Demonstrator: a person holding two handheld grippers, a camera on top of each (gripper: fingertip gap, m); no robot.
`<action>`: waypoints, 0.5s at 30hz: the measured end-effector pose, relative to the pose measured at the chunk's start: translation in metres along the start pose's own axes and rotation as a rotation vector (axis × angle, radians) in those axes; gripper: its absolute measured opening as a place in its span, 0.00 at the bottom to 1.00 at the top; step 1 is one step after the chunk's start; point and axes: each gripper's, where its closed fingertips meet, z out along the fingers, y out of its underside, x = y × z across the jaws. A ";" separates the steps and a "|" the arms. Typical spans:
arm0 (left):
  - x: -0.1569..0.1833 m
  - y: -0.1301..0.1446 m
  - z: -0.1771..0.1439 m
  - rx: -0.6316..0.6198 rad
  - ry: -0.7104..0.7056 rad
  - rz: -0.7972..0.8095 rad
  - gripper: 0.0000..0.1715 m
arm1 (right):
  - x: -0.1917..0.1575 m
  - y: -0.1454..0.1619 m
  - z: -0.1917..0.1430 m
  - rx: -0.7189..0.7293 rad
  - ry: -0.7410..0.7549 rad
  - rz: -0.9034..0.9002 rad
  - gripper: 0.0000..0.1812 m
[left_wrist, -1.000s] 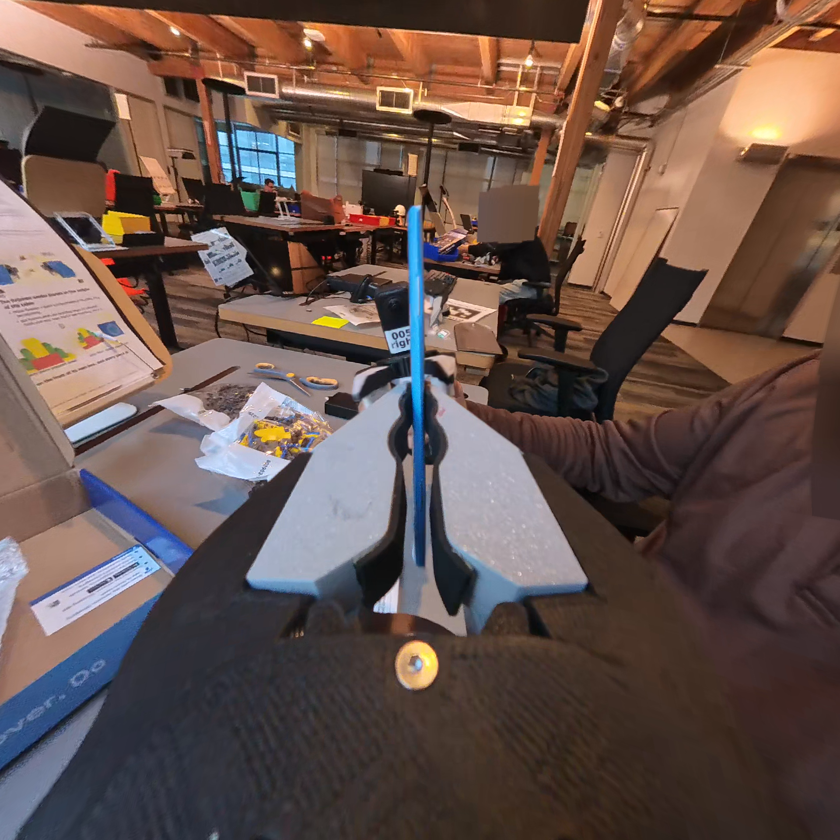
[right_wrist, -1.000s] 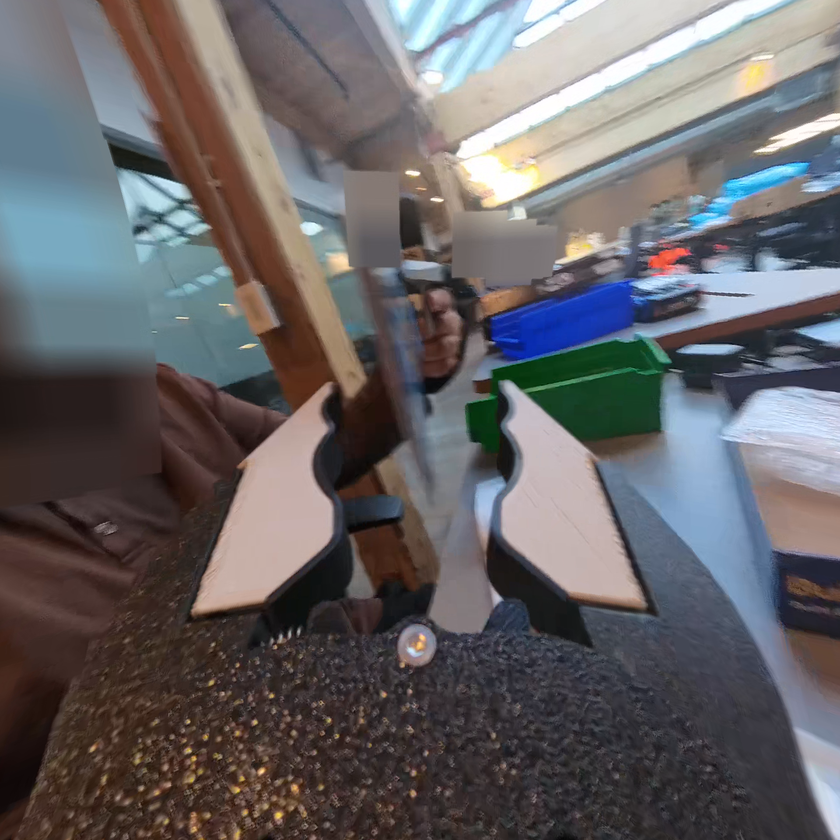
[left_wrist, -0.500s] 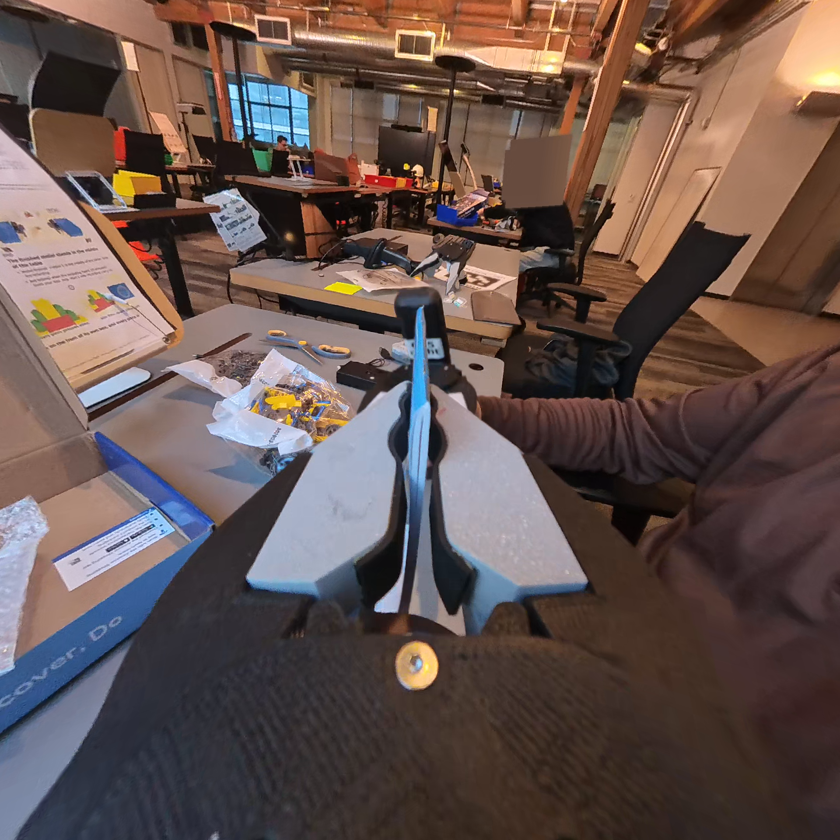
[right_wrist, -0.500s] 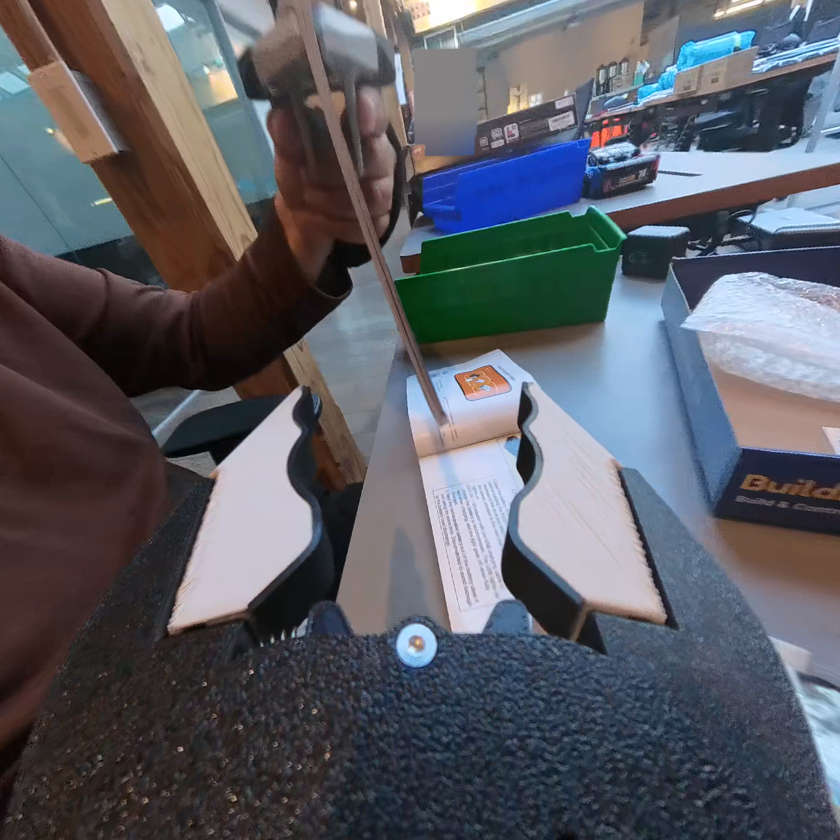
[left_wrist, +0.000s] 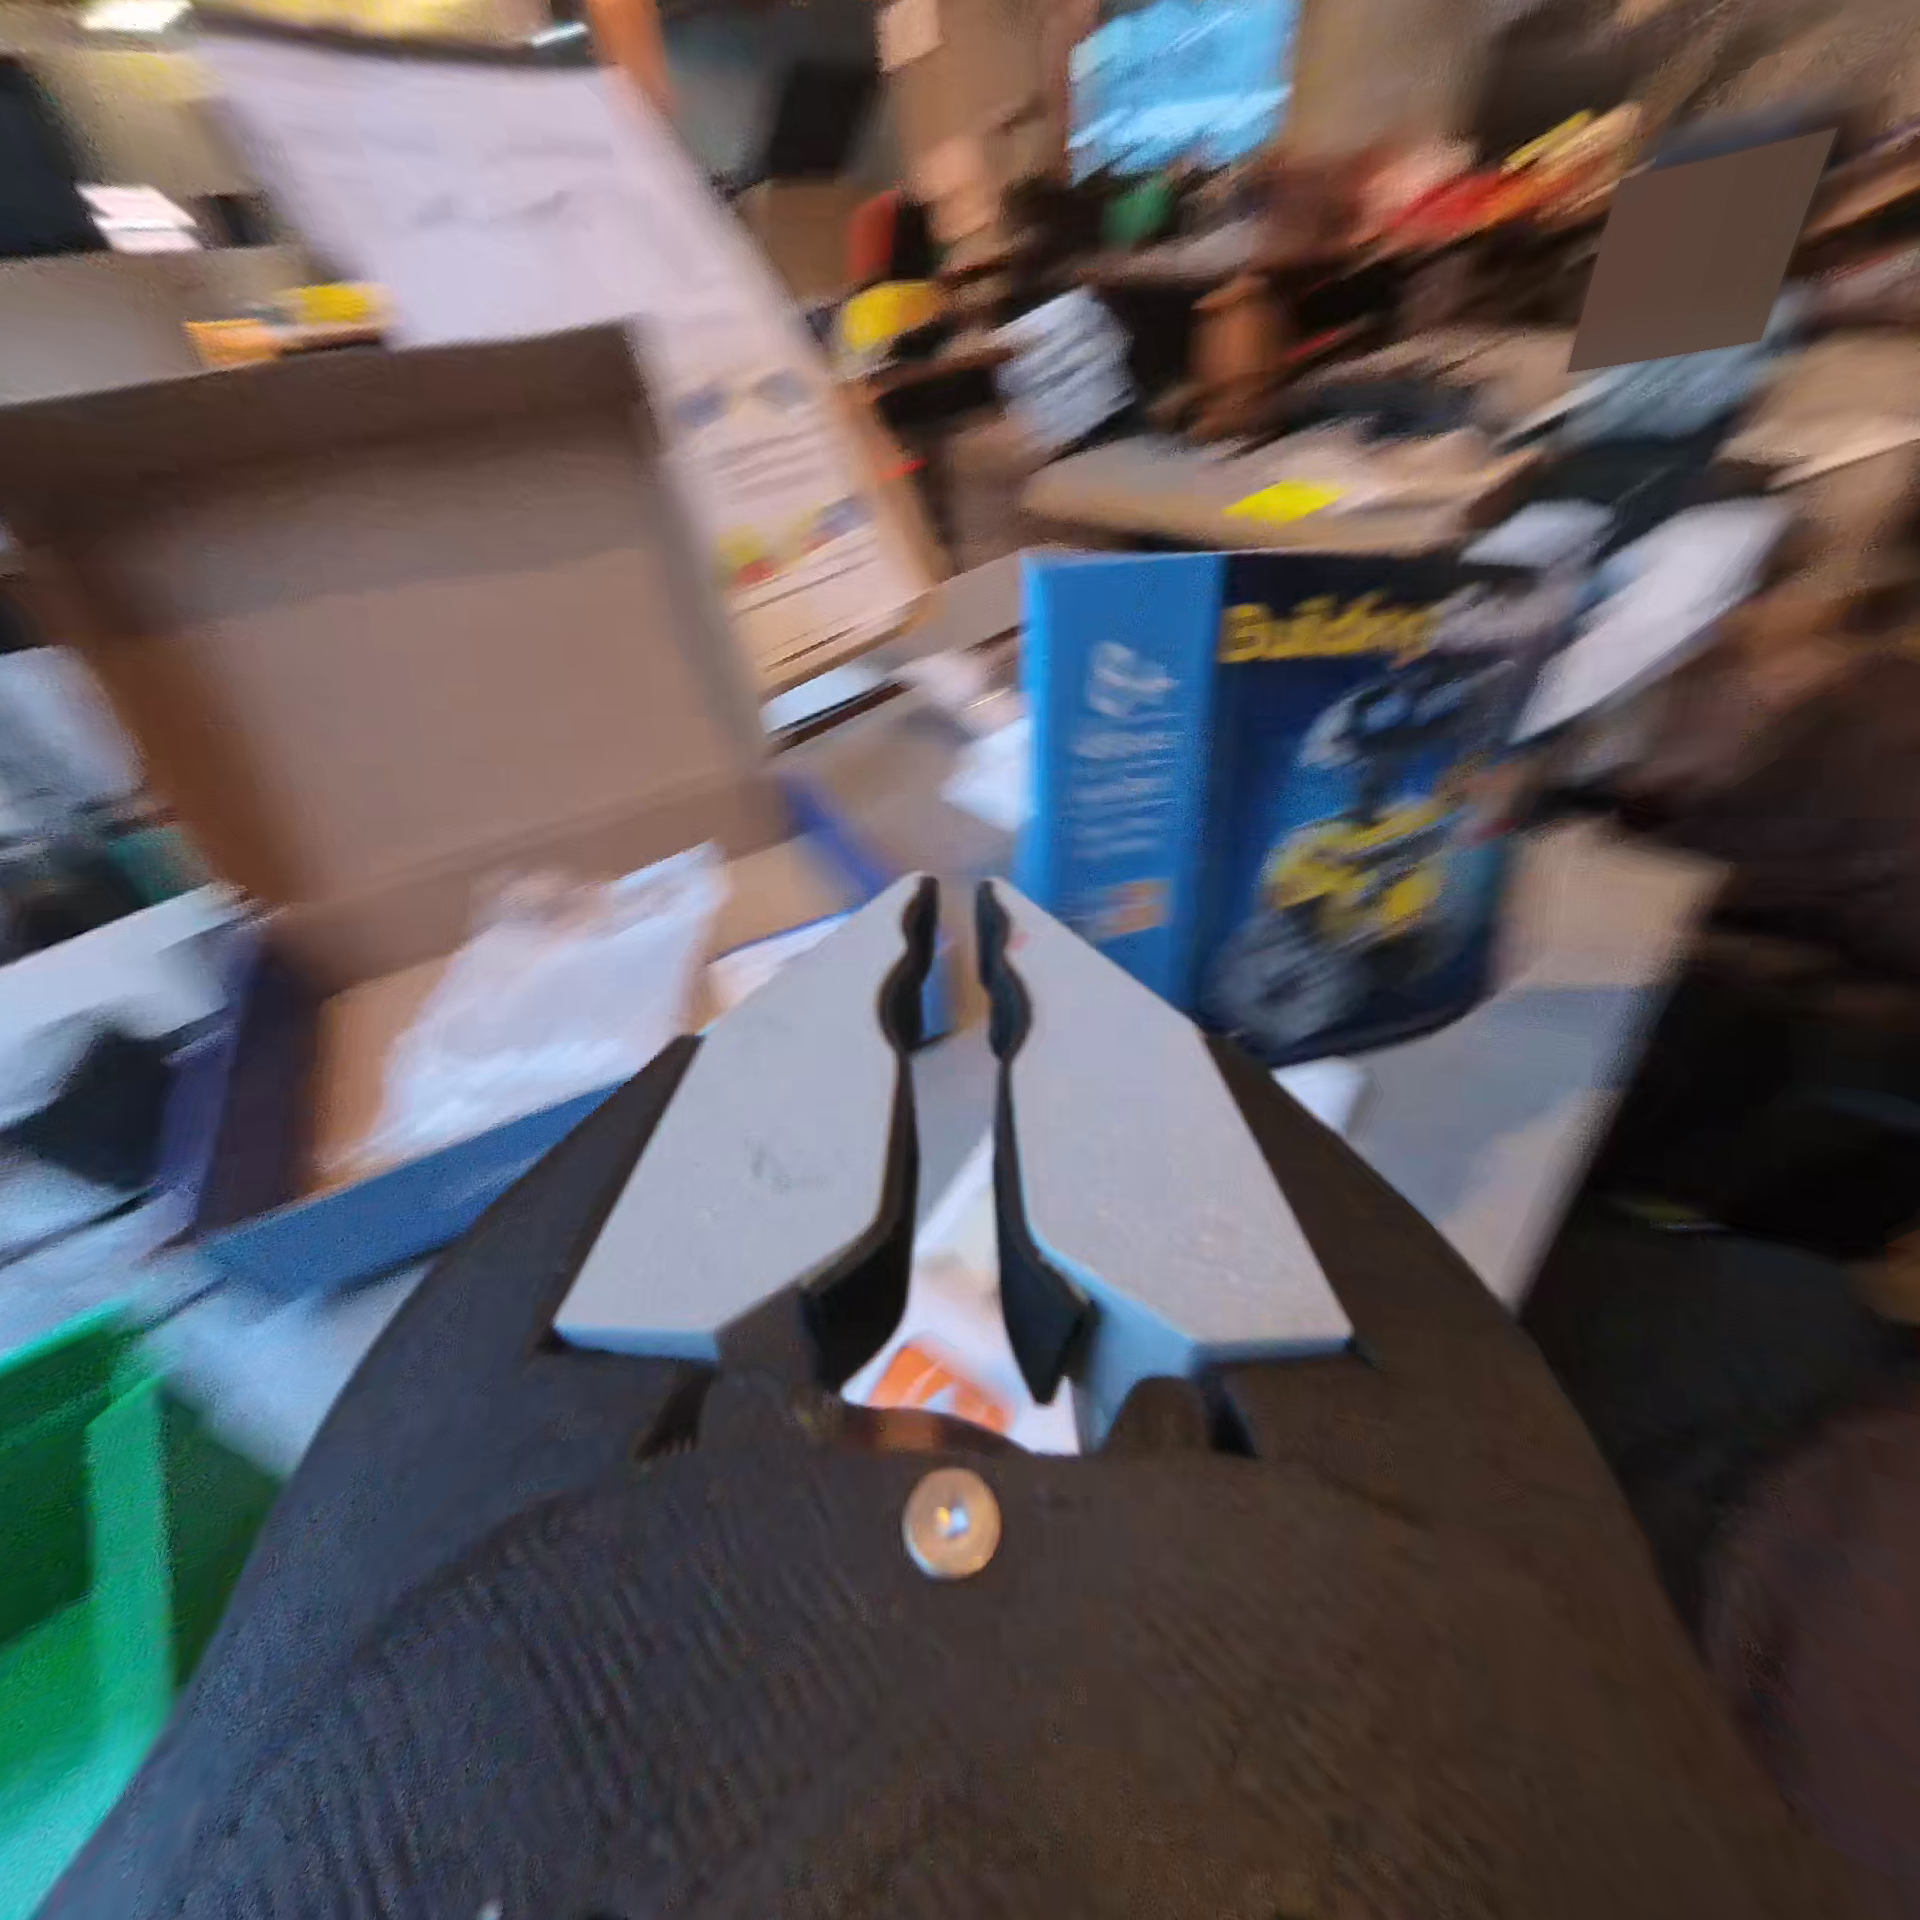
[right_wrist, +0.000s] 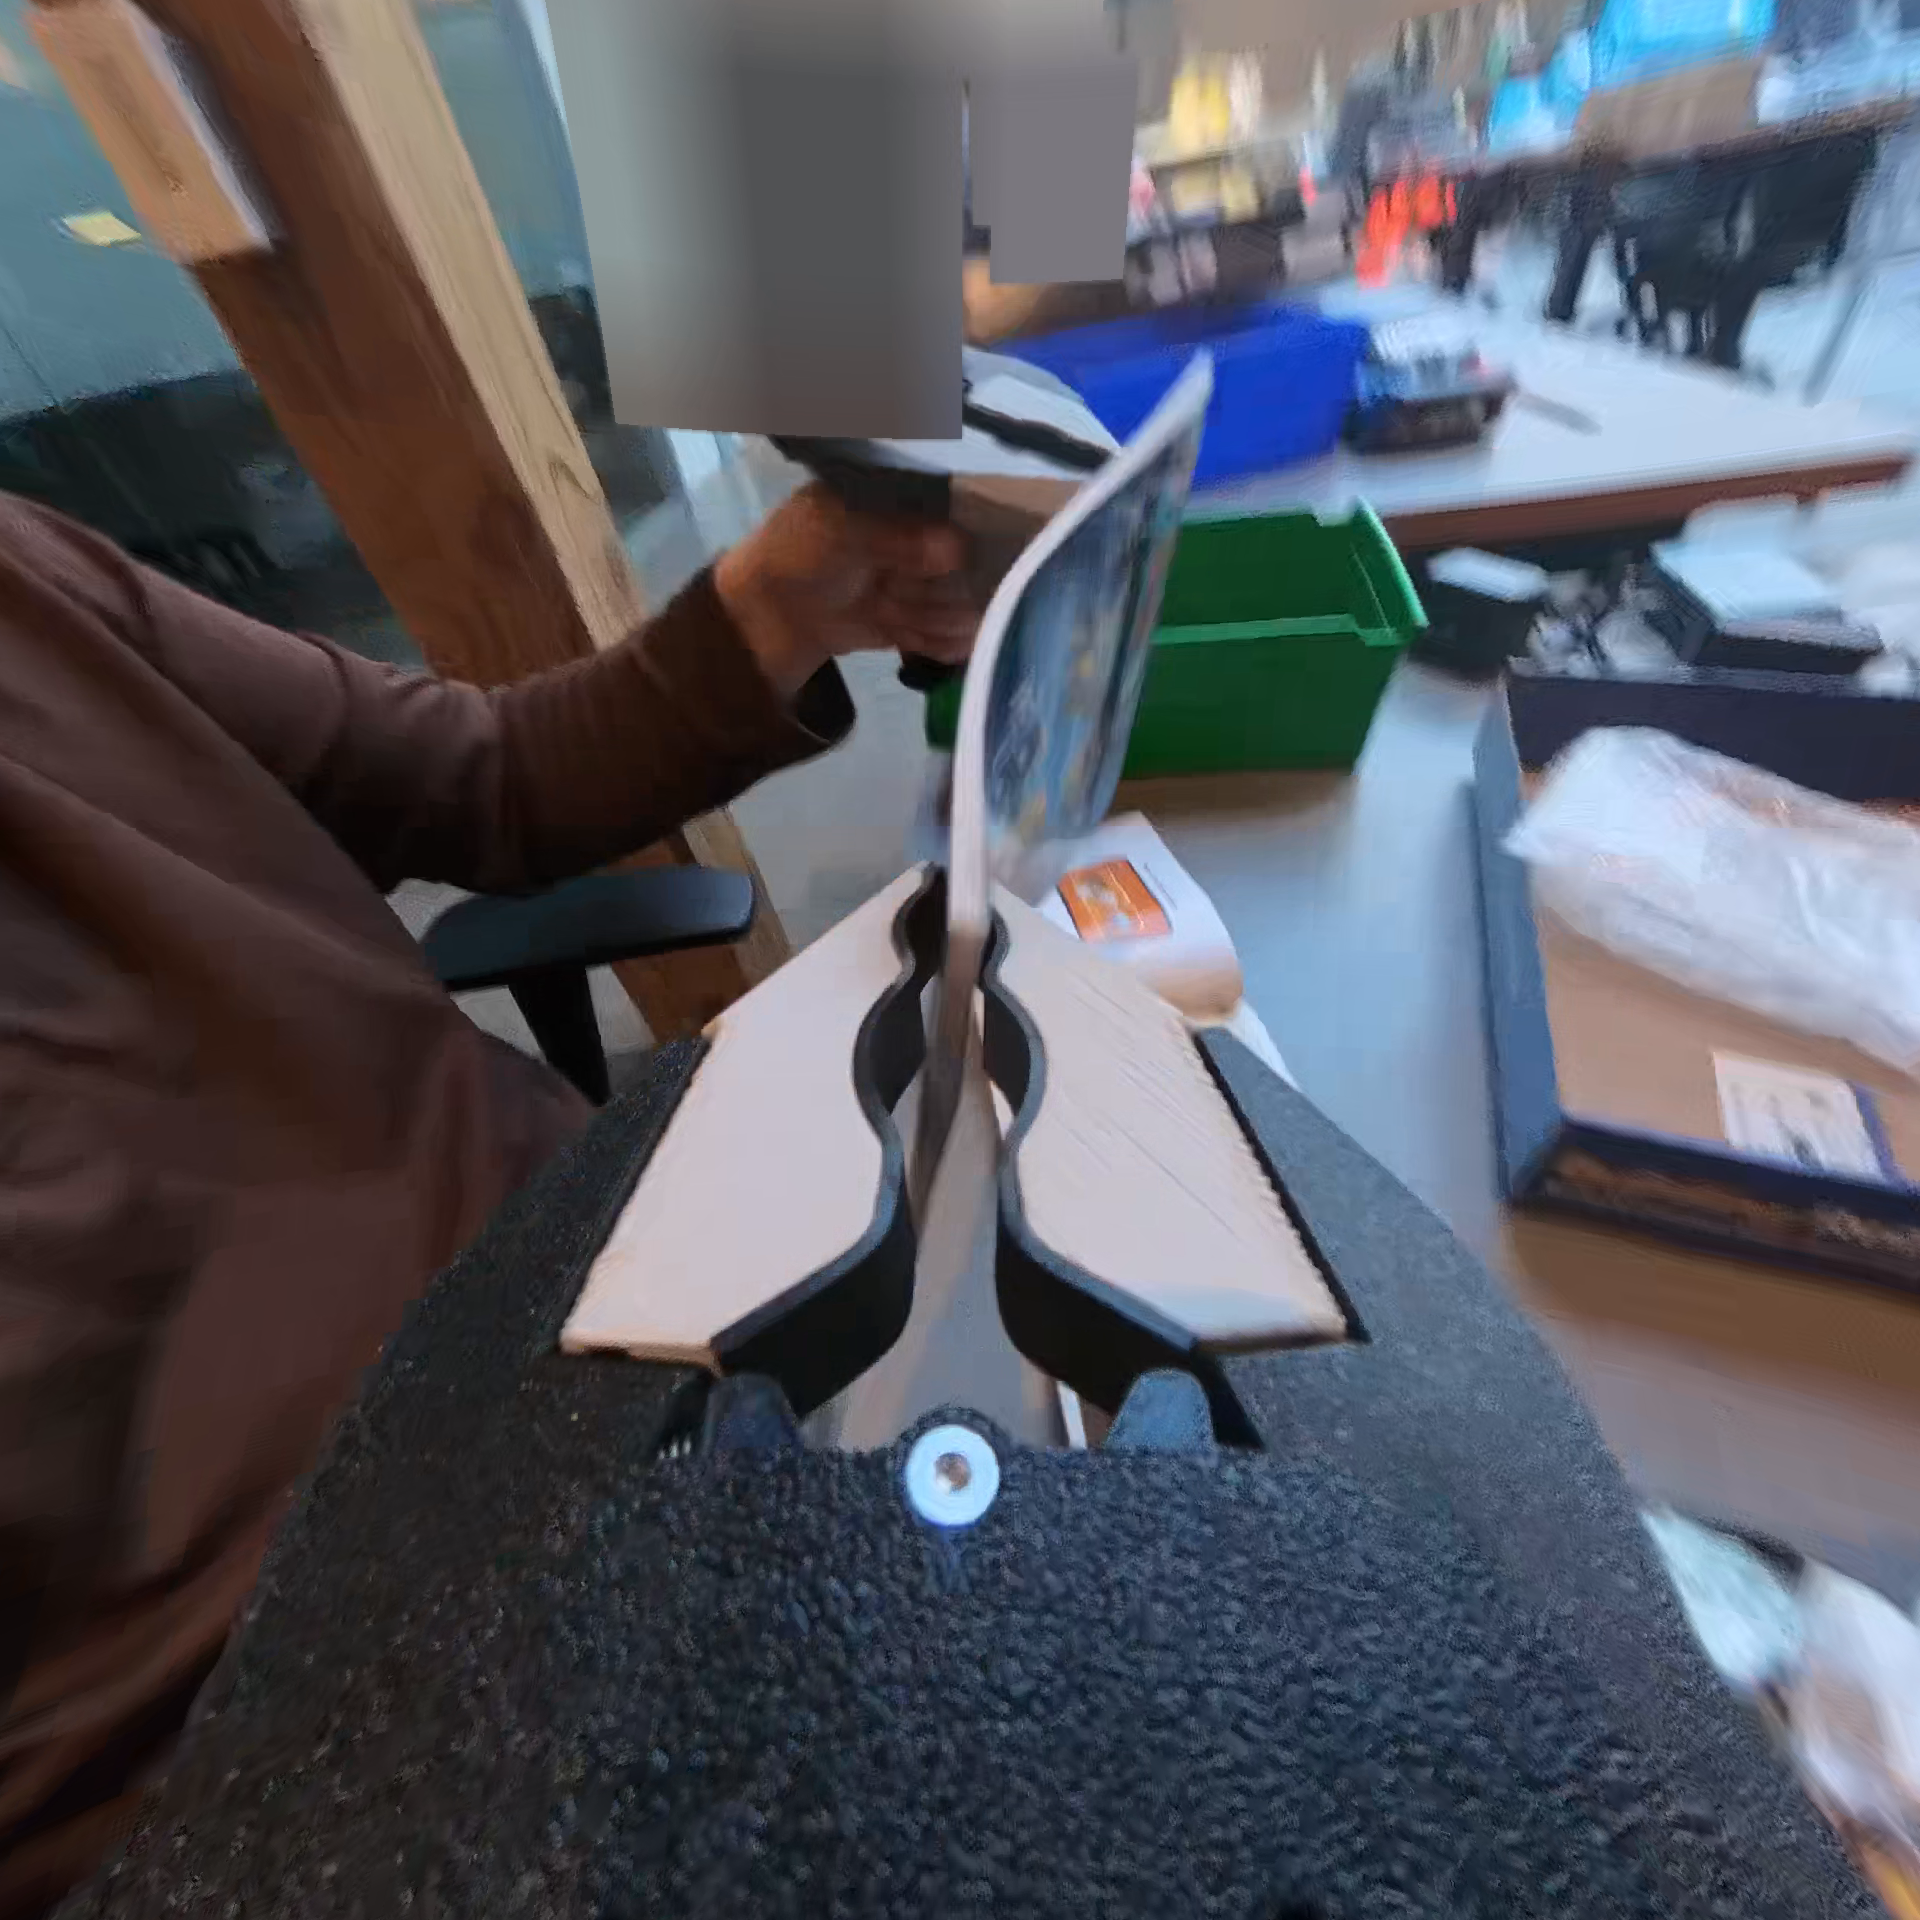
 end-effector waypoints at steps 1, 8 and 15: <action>-0.013 0.016 -0.004 -0.051 -0.103 0.055 0.13 | 0.004 -0.004 -0.006 -0.075 0.041 0.019 0.01; 0.076 0.057 0.022 -0.151 -0.030 0.386 0.43 | 0.038 0.014 0.006 -0.377 0.157 0.244 0.01; 0.099 0.101 0.047 -0.213 -0.206 0.574 0.47 | 0.055 0.042 0.031 -0.229 0.124 0.505 0.01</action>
